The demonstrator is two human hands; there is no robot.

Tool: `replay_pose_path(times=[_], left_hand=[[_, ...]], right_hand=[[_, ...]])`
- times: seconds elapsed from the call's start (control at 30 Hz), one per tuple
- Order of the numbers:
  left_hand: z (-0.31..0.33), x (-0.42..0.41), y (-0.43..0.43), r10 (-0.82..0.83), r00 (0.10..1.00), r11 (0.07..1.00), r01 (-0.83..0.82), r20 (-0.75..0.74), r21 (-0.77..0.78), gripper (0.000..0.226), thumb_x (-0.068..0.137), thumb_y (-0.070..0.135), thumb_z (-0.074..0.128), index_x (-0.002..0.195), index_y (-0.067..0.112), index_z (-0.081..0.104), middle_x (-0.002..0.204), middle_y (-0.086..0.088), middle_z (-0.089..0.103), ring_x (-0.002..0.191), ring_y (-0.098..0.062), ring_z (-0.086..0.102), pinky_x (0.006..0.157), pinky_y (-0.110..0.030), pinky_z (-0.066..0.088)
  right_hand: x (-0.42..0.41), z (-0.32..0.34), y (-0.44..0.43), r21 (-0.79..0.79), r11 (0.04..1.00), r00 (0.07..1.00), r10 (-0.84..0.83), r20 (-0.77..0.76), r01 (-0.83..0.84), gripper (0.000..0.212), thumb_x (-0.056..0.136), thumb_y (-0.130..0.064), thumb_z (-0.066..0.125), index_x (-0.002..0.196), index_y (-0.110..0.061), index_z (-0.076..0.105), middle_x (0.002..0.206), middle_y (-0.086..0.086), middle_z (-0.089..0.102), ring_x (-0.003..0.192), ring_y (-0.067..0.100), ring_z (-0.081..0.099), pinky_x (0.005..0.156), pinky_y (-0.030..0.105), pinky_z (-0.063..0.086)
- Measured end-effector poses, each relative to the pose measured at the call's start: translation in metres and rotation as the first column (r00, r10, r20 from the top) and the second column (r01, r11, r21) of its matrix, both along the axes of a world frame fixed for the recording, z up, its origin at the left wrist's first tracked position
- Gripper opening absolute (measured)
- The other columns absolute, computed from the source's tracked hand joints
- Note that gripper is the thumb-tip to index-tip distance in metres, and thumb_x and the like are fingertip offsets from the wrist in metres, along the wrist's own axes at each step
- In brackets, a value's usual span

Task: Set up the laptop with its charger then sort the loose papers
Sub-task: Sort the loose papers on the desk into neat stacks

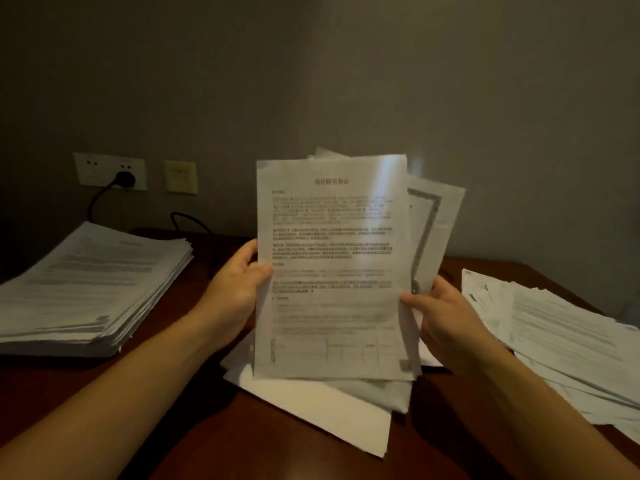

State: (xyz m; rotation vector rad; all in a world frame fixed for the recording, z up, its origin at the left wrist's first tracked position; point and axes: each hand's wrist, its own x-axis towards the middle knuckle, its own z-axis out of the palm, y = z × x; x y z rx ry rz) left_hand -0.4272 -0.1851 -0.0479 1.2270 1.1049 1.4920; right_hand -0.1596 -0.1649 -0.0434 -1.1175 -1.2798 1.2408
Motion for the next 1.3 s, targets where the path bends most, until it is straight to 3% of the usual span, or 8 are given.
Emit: replay_pose_path(times=[0.1,0.2,0.4,0.63,0.83,1.0,1.17,1.3], left_hand=[[0.025,0.003,0.009,0.09,0.995,0.989,-0.085,-0.036,0.119,0.027,0.105,0.015,0.048,0.116,0.037,0.059,0.105,0.004,0.075,0.095,-0.016,0.074,0.075,-0.037,0.061],[0.032,0.004,0.015,0.161,0.984,0.97,-0.143,-0.075,0.195,0.025,0.105,0.016,0.048,0.116,0.036,0.059,0.106,0.01,0.074,0.097,-0.012,0.073,0.077,-0.034,0.061],[-0.01,0.014,0.008,0.188,0.97,0.971,-0.16,-0.154,0.175,0.034,0.106,0.022,0.046,0.139,0.032,0.048,0.118,0.01,0.068,0.104,-0.007,0.069,0.08,-0.028,0.06],[-0.001,0.012,0.003,0.301,0.95,0.918,-0.264,-0.086,0.297,0.025,0.106,0.022,0.045,0.119,0.043,0.049,0.103,0.015,0.07,0.093,-0.002,0.069,0.07,-0.02,0.058],[-0.037,0.007,0.004,0.254,0.955,0.958,-0.227,-0.151,0.173,0.016,0.105,0.023,0.048,0.119,0.03,0.054,0.11,0.009,0.07,0.099,-0.005,0.07,0.087,-0.04,0.06],[-0.023,-0.028,0.012,0.278,0.95,0.958,-0.264,-0.144,0.113,0.033,0.103,0.014,0.053,0.12,0.042,0.053,0.108,0.012,0.072,0.099,-0.007,0.071,0.079,-0.033,0.061],[0.001,-0.091,0.01,0.373,0.905,0.924,-0.383,-0.204,-0.011,0.064,0.1,0.011,0.057,0.15,0.042,0.032,0.108,0.006,0.073,0.082,-0.007,0.074,0.056,-0.024,0.057],[0.011,-0.155,0.006,0.437,0.856,0.864,-0.485,-0.275,-0.136,0.057,0.097,0.008,0.062,0.144,0.037,0.047,0.112,0.002,0.069,0.084,-0.014,0.072,0.059,-0.028,0.059]], right_hand=[[-0.008,0.026,0.016,0.101,0.995,1.0,-0.009,-0.019,0.011,0.027,0.097,-0.005,0.057,0.122,-0.014,0.06,0.113,0.007,0.074,0.101,0.026,0.073,0.085,0.05,0.06],[-0.017,0.039,0.025,0.175,0.984,1.0,-0.011,-0.007,0.012,0.029,0.095,-0.008,0.061,0.123,-0.017,0.059,0.112,0.006,0.073,0.1,0.027,0.073,0.084,0.053,0.06],[-0.034,0.006,0.02,0.164,0.985,0.997,-0.065,0.037,0.058,0.03,0.095,-0.007,0.062,0.121,-0.02,0.058,0.11,0.002,0.074,0.093,0.021,0.075,0.083,0.05,0.061],[-0.037,0.023,0.016,0.303,0.95,0.997,-0.081,0.004,0.076,0.027,0.098,-0.008,0.057,0.12,-0.023,0.058,0.105,-0.004,0.073,0.092,0.015,0.074,0.071,0.038,0.062],[-0.053,-0.005,0.01,0.272,0.962,0.986,-0.049,0.157,0.005,0.031,0.099,-0.009,0.056,0.119,-0.032,0.059,0.112,-0.008,0.07,0.105,0.017,0.068,0.087,0.049,0.059],[-0.074,0.005,0.021,0.273,0.961,0.981,-0.016,0.195,-0.038,0.027,0.098,-0.01,0.058,0.115,-0.031,0.055,0.111,-0.006,0.069,0.101,0.018,0.07,0.082,0.045,0.062],[-0.13,0.013,0.033,0.18,0.977,0.977,0.082,0.195,-0.118,0.023,0.1,-0.012,0.056,0.12,-0.024,0.052,0.113,-0.002,0.066,0.102,0.021,0.068,0.091,0.056,0.057],[-0.188,0.009,0.043,0.074,0.972,0.966,0.21,0.15,-0.223,0.023,0.101,-0.008,0.053,0.119,-0.022,0.056,0.112,-0.002,0.069,0.097,0.021,0.07,0.086,0.053,0.059]])
